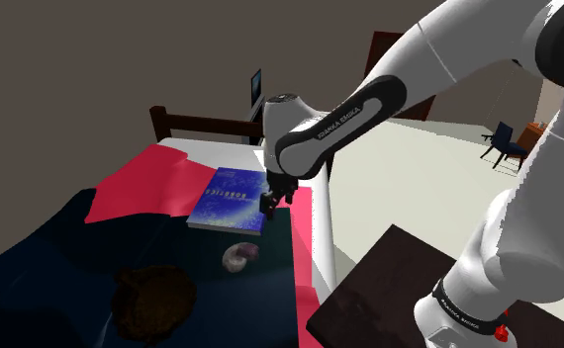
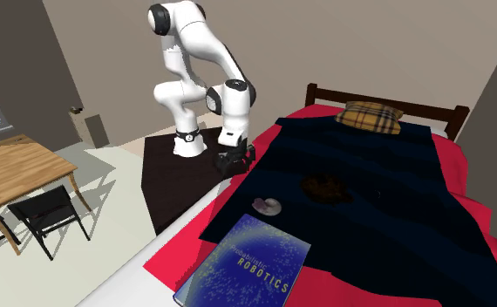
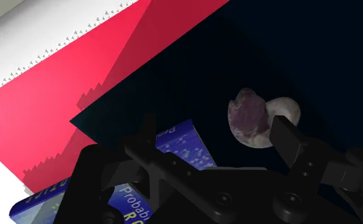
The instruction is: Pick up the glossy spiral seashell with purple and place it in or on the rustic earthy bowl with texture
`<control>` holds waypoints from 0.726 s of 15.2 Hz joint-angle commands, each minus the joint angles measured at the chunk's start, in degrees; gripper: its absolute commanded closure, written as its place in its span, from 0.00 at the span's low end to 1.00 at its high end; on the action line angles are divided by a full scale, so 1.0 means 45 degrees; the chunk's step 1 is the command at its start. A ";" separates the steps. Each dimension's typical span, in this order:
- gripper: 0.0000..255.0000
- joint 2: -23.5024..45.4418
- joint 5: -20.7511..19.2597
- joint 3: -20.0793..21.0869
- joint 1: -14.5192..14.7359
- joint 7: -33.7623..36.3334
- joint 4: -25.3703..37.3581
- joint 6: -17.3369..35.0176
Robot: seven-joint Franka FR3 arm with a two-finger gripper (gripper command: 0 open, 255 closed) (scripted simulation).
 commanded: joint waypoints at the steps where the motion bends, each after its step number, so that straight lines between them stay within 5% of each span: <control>1: 0.00 0.1008 -0.0228 0.0100 0.0141 0.0285 0.0611 0.0487; 7: 0.00 0.3950 -0.0988 0.0062 0.0642 0.0889 0.2708 0.1551; 11: 0.00 0.4450 -0.1145 -0.0034 0.0726 0.0998 0.2779 0.1980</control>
